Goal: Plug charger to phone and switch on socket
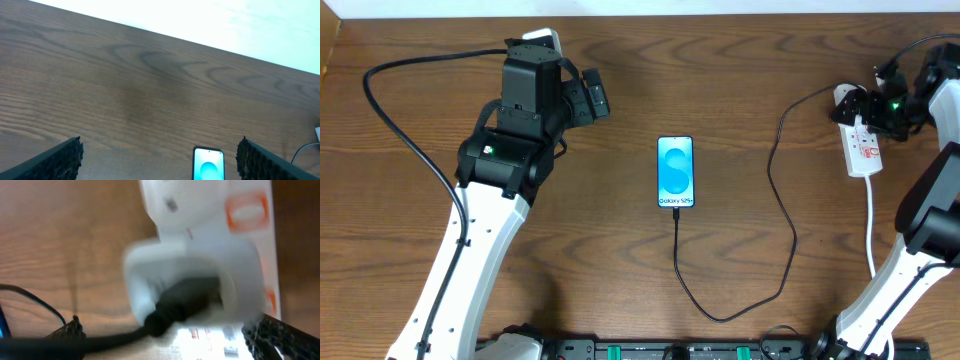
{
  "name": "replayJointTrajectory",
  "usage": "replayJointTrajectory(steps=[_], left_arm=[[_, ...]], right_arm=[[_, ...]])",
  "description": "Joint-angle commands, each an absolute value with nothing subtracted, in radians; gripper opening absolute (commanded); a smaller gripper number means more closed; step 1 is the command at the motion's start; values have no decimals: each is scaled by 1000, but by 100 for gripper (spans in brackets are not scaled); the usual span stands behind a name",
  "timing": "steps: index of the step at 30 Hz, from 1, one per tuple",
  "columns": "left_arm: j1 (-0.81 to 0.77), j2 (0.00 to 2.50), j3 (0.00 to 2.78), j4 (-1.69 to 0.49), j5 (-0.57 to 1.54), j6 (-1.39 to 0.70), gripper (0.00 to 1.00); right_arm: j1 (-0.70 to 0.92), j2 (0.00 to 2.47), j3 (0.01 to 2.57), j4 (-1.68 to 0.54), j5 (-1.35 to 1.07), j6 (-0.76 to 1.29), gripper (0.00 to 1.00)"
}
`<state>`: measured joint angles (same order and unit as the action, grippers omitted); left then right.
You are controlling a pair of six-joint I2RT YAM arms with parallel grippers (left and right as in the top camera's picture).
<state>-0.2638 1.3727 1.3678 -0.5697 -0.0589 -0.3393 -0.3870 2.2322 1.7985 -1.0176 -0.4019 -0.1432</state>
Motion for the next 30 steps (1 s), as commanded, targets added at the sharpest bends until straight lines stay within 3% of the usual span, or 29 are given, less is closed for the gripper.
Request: replayJointTrajectory(steps=[1, 8, 18, 30], left_arm=[[-263, 1365, 1374, -569, -72, -329, 98], [-263, 1365, 1374, -569, -72, -329, 98], [-263, 1365, 1374, -569, -72, -329, 98], [-263, 1365, 1374, -569, -72, -329, 98]], right_arm=[[-393, 2287, 1812, -1097, -244, -1, 99], [-412, 2285, 2011, -1255, -111, 70, 99], [-411, 2264, 2286, -1484, -107, 93, 99], [-411, 2057, 2355, -1568, -112, 101, 99]])
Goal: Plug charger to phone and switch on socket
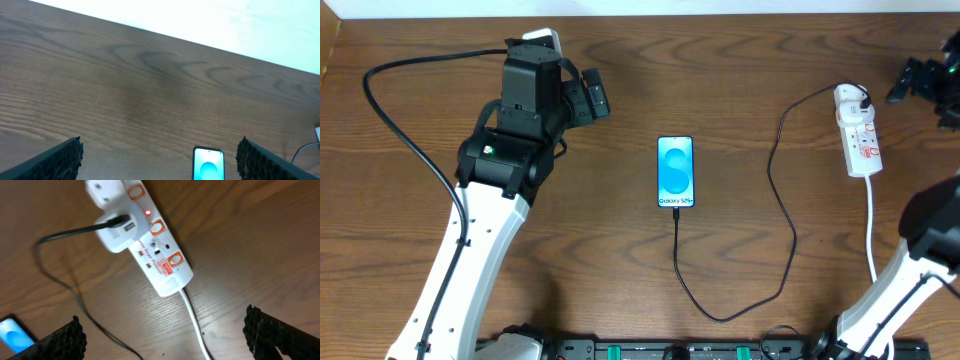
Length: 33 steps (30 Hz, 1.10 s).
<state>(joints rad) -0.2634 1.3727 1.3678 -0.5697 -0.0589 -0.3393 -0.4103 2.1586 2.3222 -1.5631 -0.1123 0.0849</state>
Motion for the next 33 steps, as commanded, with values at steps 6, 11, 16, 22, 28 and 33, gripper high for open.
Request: replayJointTrajectory(steps=[6, 11, 16, 22, 28, 33], left_arm=[[-263, 1365, 1374, -569, -72, -329, 98], [-263, 1365, 1374, -569, -72, -329, 98], [-263, 1365, 1374, -569, -72, -329, 98], [-263, 1365, 1374, -569, -72, -329, 98], [-263, 1365, 1374, -569, -72, -329, 98], [-263, 1365, 1374, -569, -72, -329, 98]], right_arm=[[-411, 1919, 2355, -1594, -152, 187, 99], [-411, 1843, 2355, -1612, -167, 186, 99], [-411, 1837, 2354, -1612, -167, 186, 99], [-411, 1837, 2354, -1612, -167, 186, 99], [-411, 1837, 2354, -1612, -167, 186, 99], [-412, 1837, 2354, -1612, -167, 186, 99]])
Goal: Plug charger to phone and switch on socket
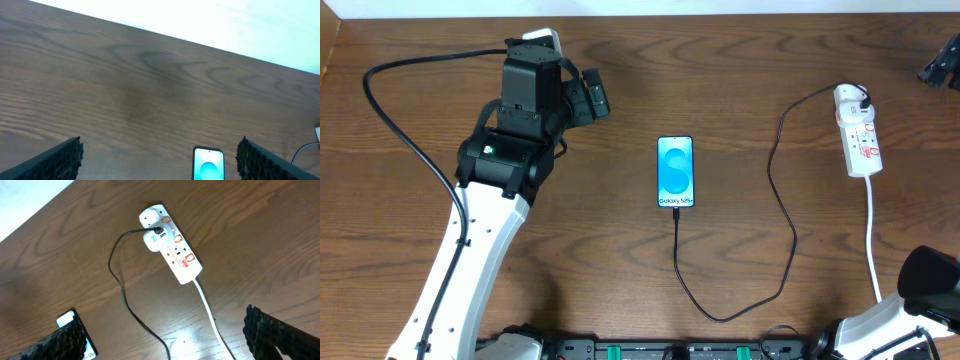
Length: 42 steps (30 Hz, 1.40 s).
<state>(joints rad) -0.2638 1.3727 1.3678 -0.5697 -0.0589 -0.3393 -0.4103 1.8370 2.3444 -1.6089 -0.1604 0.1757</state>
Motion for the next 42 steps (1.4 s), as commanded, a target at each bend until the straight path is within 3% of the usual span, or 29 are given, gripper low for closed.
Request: replayJointTrajectory(steps=[1, 16, 26, 42], left_arm=[[-263, 1365, 1374, -569, -72, -329, 98], [-294, 1327, 1338, -695, -107, -307, 98], [-294, 1136, 1094, -699, -171, -307, 98], [-247, 531, 509, -313, -196, -308, 98]], right_arm=[[-412, 1837, 2354, -1612, -167, 186, 99], [-412, 1837, 2354, -1612, -167, 186, 99], [-412, 1837, 2354, -1612, -167, 186, 99], [-412, 1837, 2354, -1612, -167, 186, 99]])
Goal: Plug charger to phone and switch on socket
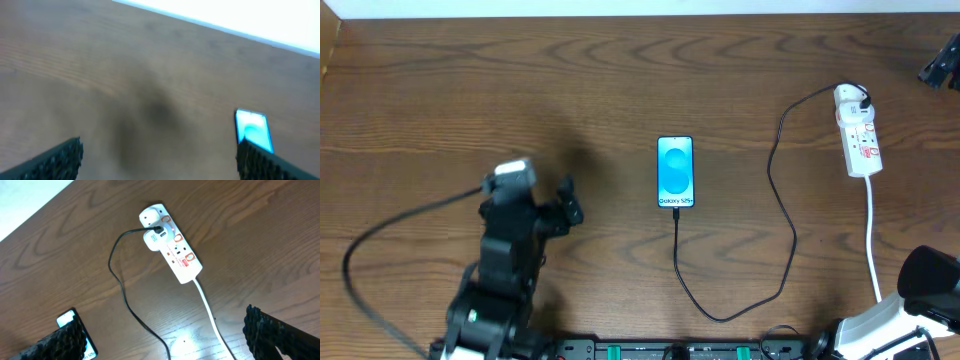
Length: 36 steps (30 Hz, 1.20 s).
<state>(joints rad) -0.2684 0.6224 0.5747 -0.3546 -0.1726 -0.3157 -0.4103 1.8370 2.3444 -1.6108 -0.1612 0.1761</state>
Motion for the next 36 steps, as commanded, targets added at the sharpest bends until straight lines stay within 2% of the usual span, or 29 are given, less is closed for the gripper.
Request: replayJointTrajectory(steps=[1, 8, 16, 26, 36], left_arm=[[-239, 493, 482, -289, -196, -308, 98], [-165, 257, 292, -78, -195, -308, 98], [-86, 59, 16, 354, -195, -308, 98], [-29, 2, 4, 185, -162, -290, 98], [-29, 3, 4, -75, -7, -67, 98]], right_arm=[[-412, 1837, 2354, -1612, -167, 186, 99], [-412, 1837, 2354, -1612, -167, 186, 99], [-412, 1837, 2354, -1612, -167, 186, 99], [-412, 1837, 2354, -1612, -167, 186, 99], [-412, 1837, 2354, -1612, -167, 186, 99]])
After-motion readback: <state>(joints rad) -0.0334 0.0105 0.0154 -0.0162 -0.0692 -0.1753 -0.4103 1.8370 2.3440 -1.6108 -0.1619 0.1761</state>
